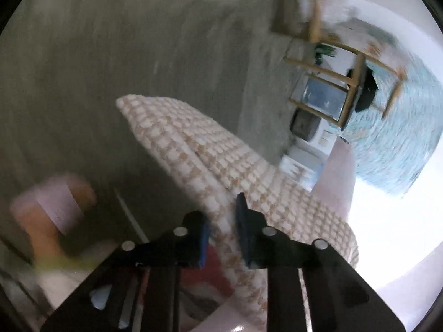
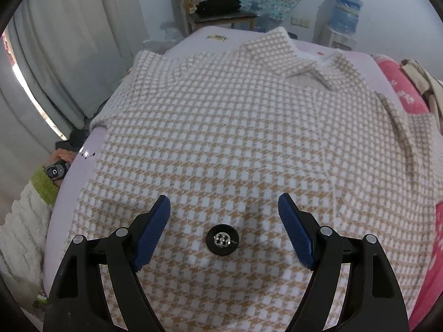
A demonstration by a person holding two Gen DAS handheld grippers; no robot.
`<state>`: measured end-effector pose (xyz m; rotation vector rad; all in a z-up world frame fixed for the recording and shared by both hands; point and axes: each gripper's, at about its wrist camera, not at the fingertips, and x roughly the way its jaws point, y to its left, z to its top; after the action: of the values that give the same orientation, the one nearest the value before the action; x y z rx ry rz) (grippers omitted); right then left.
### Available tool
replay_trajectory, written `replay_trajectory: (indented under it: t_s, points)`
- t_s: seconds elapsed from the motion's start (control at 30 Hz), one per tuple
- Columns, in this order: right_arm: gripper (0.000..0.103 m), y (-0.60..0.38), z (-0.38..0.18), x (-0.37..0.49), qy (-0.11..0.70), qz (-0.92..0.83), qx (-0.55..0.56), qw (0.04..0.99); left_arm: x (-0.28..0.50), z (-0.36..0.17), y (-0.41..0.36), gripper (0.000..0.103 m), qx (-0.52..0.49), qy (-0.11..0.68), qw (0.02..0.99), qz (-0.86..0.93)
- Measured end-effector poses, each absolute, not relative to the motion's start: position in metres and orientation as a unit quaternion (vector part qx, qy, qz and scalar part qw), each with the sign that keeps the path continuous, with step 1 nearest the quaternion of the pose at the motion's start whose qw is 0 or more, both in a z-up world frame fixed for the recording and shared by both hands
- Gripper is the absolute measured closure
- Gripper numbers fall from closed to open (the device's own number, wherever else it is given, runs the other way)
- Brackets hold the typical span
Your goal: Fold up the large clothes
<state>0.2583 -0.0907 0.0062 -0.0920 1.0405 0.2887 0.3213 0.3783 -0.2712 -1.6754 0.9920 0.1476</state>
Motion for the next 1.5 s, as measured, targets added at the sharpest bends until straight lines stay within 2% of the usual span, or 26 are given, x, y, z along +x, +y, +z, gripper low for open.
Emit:
replay_trajectory:
  t_s: [0.13,0.27,0.37,0.47,0.53,0.6,0.67,0.7,0.73,0.8,0.87,0.97,1.13,1.33,1.43,1.5]
  points:
    - [0.028,-0.1,0.014,0.25,0.48,0.131,-0.045,0.866,0.322,-0.173,0.398,0.095,-0.599,0.378,0.698,0.103]
    - [0.028,-0.115,0.024,0.241,0.467,0.121,-0.035,0.875,0.321,-0.04,0.364,0.095,-0.432,0.318,0.836,0.114]
    - [0.028,-0.128,0.032,0.231,0.457,0.109,-0.024,0.883,0.315,0.062,0.286,0.095,-0.29,0.268,0.917,0.05]
    - [0.028,-0.142,0.037,0.222,0.45,0.095,-0.012,0.888,0.307,0.114,0.2,0.094,-0.19,0.249,0.949,-0.026]
    - [0.028,-0.153,0.04,0.216,0.447,0.082,-0.007,0.891,0.3,0.127,0.15,0.093,-0.142,0.247,0.956,-0.074]
    - [0.027,-0.164,0.042,0.209,0.445,0.07,0.001,0.893,0.294,0.122,0.097,0.093,-0.097,0.26,0.953,-0.122]
    - [0.027,-0.177,0.041,0.202,0.444,0.056,0.012,0.894,0.292,0.098,0.052,0.086,-0.076,0.297,0.937,-0.165]
    - [0.026,-0.183,0.04,0.2,0.446,0.05,0.017,0.894,0.292,0.081,0.036,0.069,-0.068,0.318,0.929,-0.177]
    - [0.026,-0.19,0.038,0.197,0.448,0.043,0.023,0.893,0.294,0.066,0.026,0.043,-0.063,0.336,0.922,-0.182]
    - [0.025,-0.204,0.033,0.193,0.456,0.035,0.041,0.888,0.297,0.024,0.008,0.021,-0.056,0.375,0.906,-0.187]
    - [0.025,-0.219,0.025,0.191,0.469,0.032,0.061,0.88,0.297,-0.019,-0.003,0.021,-0.039,0.412,0.893,-0.178]
    - [0.025,-0.232,0.016,0.196,0.488,0.034,0.084,0.868,0.295,-0.045,-0.003,0.021,-0.051,0.441,0.879,-0.173]
    - [0.025,-0.245,0.027,0.215,0.483,0.062,0.108,0.867,0.275,-0.032,0.015,0.019,-0.063,0.409,0.892,-0.182]
    - [0.025,-0.24,0.041,0.275,0.471,0.146,0.167,0.854,0.268,-0.031,0.05,0.019,-0.041,0.402,0.91,-0.092]
    - [0.039,-0.24,0.02,0.315,0.494,0.16,0.206,0.829,0.27,-0.045,0.062,0.019,-0.016,0.417,0.908,-0.035]
    - [0.05,-0.24,-0.001,0.34,0.517,0.153,0.224,0.812,0.271,-0.053,0.07,0.025,-0.015,0.419,0.908,-0.012]
